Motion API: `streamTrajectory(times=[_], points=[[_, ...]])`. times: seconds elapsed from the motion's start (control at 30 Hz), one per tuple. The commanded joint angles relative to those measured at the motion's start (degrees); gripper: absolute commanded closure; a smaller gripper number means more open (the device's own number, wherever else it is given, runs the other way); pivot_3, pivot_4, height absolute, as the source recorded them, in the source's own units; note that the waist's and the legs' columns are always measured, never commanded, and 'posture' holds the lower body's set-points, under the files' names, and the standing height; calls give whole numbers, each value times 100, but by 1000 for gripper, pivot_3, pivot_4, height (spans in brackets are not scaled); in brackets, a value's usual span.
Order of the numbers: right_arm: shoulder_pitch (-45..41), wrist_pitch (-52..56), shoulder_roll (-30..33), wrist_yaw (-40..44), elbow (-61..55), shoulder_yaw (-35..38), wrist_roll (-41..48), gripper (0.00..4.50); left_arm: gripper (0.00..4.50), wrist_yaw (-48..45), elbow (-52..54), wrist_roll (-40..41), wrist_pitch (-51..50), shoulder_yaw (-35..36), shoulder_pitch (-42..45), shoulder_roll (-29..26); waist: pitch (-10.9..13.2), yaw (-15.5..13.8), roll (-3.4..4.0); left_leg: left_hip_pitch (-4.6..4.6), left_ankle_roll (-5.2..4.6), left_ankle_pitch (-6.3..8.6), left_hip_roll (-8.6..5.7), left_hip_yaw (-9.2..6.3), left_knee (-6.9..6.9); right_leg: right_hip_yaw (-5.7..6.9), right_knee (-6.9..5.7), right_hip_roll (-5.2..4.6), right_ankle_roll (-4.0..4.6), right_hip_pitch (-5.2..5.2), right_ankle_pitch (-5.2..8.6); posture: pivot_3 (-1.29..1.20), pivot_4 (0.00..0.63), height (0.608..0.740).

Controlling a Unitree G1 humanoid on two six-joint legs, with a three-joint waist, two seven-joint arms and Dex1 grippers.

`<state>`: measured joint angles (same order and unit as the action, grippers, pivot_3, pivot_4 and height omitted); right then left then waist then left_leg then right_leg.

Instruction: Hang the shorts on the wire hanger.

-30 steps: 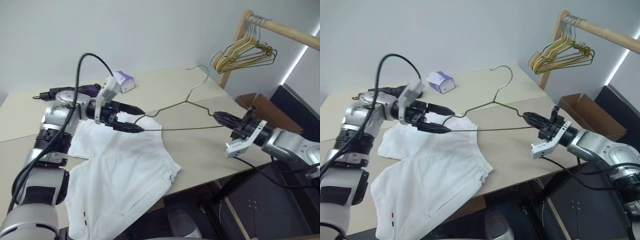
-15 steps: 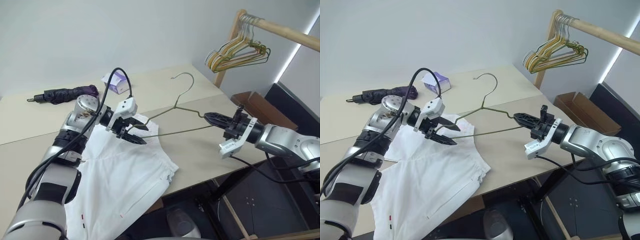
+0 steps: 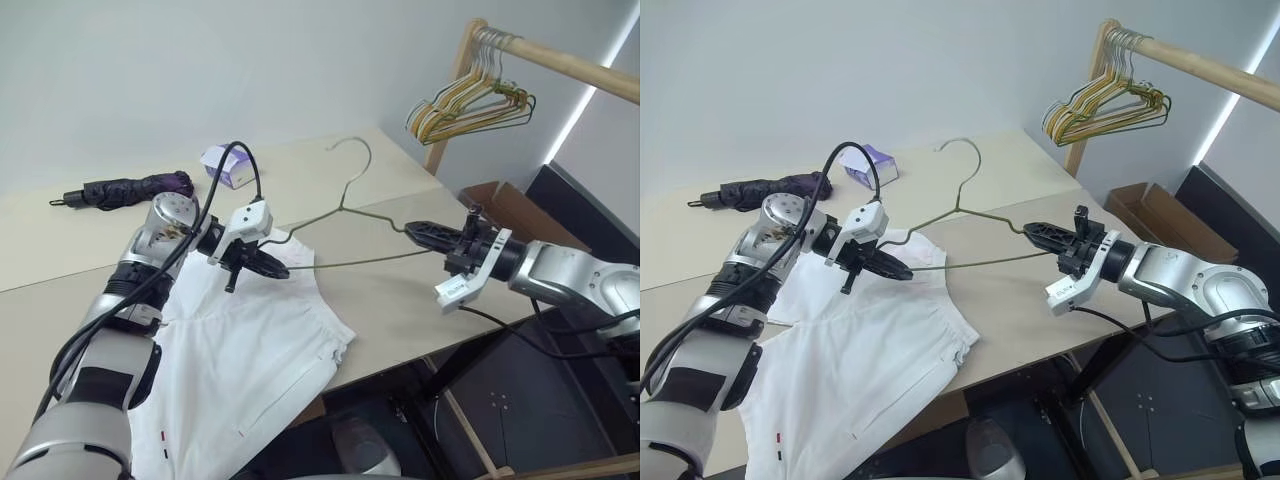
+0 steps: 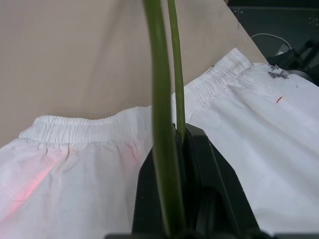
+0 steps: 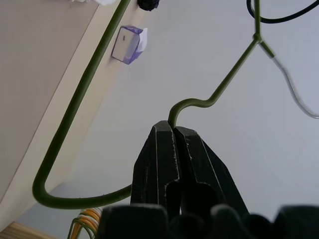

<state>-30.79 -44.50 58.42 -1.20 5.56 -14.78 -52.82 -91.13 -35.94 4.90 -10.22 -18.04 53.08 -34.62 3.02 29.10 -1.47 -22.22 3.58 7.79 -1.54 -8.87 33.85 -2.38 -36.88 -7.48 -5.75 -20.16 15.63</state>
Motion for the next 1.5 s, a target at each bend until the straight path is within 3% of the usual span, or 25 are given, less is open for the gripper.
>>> streamTrajectory(times=[0.03,0.13,0.17,0.43,0.5,0.57,0.7,0.83,1.2,1.4,1.5], points=[[-199,-92,-83,7,-184,162,119,4500,4479,219,78,-93,17,117,-22,-41,0,1,0,0,0,0,0,0,0,0,0,0,0,0,0,-430,0,740],[-175,-127,-125,105,-205,170,211,4500,4479,367,53,-143,33,153,-68,-62,0,1,0,1,0,0,0,0,0,0,-2,0,-1,0,0,-428,0,740],[-164,-145,-135,141,-209,174,250,3973,4500,405,38,-149,38,164,-79,-71,0,3,0,1,0,0,0,0,0,0,-2,0,-1,0,0,-428,0,740],[259,-593,-189,919,-436,110,1652,1393,4500,466,117,-232,-81,210,-178,-297,0,4,-2,3,0,0,1,-1,0,1,-3,0,-3,1,1,-422,0,740],[521,-340,-213,1378,-590,97,2464,728,4500,534,178,-287,74,210,-207,-355,0,-8,-3,1,0,0,0,-1,0,0,-3,0,-4,2,1,-414,0,740],[957,646,-236,2231,-1040,80,3882,43,4500,641,217,-360,510,213,-262,-399,0,-17,-5,1,0,0,0,-1,1,1,-3,0,-4,3,1,-409,0,740],[1424,3342,-46,3992,-1931,236,6566,43,4500,879,371,-466,1469,238,-445,-426,-1,-85,-10,1,0,0,3,-2,6,3,-2,0,-7,8,0,-389,0,740],[956,5004,-19,4880,-2030,369,7451,43,4500,864,546,-366,2063,314,-658,-450,-2,-142,-11,5,0,1,7,-1,7,1,-2,0,-14,8,-4,-371,0,740],[-356,7562,-192,5911,-1992,-570,6738,43,4500,900,996,-266,2063,416,-928,-556,-1,-442,-8,-12,0,2,3,-5,4,0,-4,-2,-13,-12,-3,-337,0,740],[-620,7940,-451,6196,-1846,-792,6380,43,4500,840,1019,-260,2077,389,-932,-564,-1,-533,-8,-22,0,2,-1,-6,4,0,-4,-5,-13,-22,-3,-333,0,740],[-730,8267,-576,6285,-1877,-863,6307,633,4500,819,1014,-260,2095,373,-918,-551,-1,-542,-8,-22,0,2,-1,-7,4,1,-5,-5,-13,-22,-4,-333,0,740]])
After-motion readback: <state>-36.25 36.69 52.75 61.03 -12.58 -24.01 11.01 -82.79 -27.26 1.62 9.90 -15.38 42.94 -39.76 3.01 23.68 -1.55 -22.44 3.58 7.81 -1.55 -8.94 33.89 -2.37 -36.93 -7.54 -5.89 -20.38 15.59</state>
